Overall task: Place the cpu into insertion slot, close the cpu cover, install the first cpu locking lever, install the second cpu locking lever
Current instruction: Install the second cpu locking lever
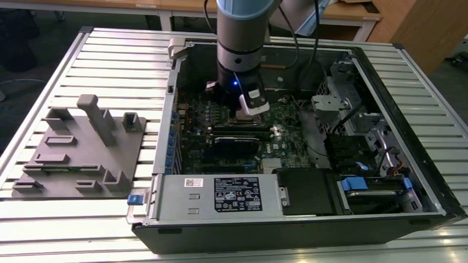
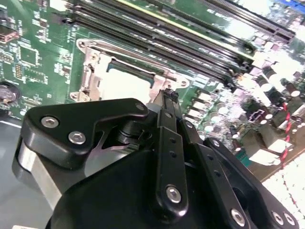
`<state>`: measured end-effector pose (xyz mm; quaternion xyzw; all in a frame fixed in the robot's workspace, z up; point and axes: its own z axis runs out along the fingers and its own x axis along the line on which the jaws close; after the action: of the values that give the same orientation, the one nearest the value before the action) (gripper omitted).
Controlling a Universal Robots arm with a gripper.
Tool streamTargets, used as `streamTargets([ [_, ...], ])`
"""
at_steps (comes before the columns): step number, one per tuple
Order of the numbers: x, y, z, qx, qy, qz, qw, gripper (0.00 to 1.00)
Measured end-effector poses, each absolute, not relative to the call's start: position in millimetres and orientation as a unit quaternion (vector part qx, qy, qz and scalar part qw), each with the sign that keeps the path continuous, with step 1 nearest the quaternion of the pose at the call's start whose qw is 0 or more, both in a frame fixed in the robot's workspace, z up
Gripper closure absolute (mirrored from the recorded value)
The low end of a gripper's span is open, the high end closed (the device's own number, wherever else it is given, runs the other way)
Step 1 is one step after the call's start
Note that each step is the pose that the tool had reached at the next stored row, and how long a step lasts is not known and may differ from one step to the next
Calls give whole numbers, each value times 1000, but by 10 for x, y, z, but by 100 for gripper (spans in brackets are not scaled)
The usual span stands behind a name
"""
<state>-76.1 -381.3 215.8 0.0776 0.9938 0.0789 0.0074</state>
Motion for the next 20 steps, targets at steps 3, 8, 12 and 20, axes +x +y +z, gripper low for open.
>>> streamTargets([
  [3, -706, -3782, 2155, 78, 994, 76, 8, 90],
  [8, -620, -3725, 2150, 78, 994, 71, 8, 90],
  [12, -595, -3638, 2147, 78, 995, 65, 9, 90],
  [20, -521, -3551, 2144, 79, 996, 41, 10, 90],
])
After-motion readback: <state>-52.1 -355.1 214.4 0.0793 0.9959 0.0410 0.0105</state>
